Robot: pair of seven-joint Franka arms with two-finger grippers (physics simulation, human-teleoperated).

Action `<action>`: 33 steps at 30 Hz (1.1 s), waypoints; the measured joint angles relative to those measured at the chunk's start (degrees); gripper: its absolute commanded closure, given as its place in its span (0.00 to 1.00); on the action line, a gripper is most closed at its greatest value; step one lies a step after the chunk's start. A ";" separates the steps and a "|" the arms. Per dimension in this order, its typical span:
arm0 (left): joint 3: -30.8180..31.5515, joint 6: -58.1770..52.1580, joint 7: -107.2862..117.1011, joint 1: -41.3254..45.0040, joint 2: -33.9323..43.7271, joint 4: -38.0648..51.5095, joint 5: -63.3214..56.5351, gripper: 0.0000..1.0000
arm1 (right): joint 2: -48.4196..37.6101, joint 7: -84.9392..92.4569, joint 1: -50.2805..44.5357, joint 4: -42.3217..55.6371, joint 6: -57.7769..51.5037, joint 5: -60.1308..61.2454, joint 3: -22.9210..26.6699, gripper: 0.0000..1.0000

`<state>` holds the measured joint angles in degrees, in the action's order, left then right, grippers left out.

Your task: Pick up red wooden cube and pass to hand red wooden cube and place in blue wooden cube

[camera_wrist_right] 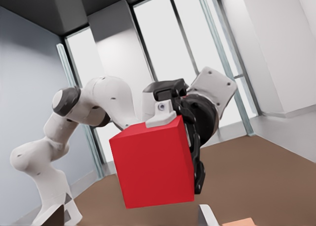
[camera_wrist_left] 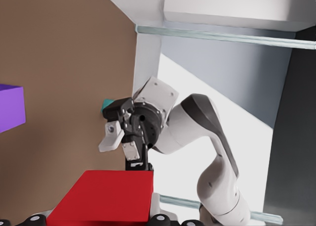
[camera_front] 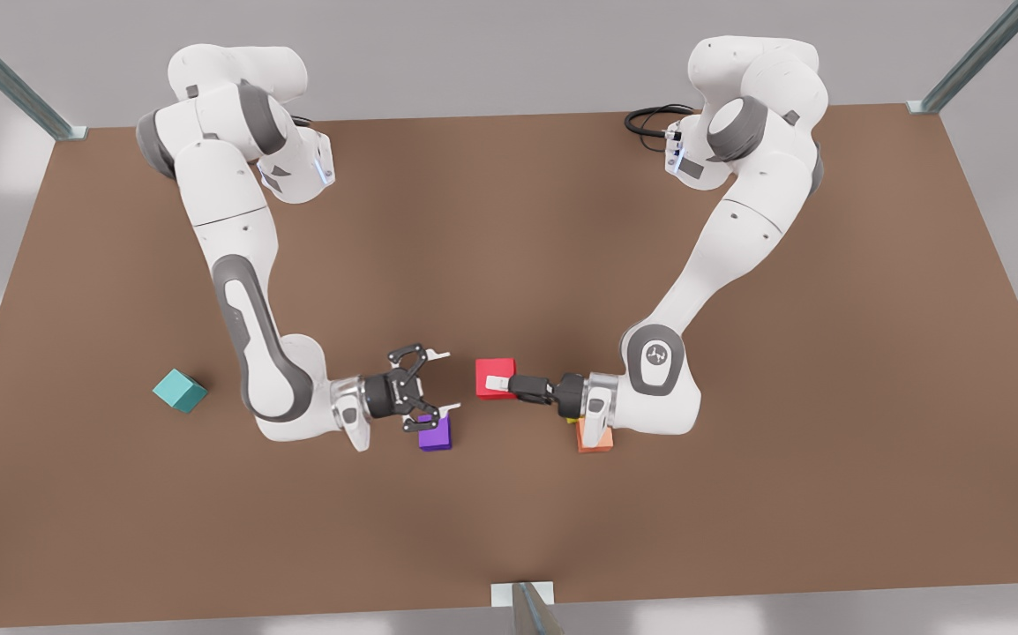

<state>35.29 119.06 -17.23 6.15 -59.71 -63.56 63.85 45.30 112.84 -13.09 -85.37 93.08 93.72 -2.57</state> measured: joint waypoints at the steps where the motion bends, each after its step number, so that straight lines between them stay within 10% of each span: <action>1: 0.00 0.06 -0.46 0.00 -0.04 0.00 0.07 0.45 | 0.01 0.57 -0.05 0.01 0.08 0.18 -0.03 0.00; 33: 0.00 1.25 -7.19 0.35 -0.95 0.44 0.39 0.45 | 0.73 7.13 -2.32 3.13 3.34 4.23 -0.50 0.00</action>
<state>35.29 120.31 -24.42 6.50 -60.65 -63.13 64.24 46.03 119.97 -15.41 -82.24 96.42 97.95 -3.07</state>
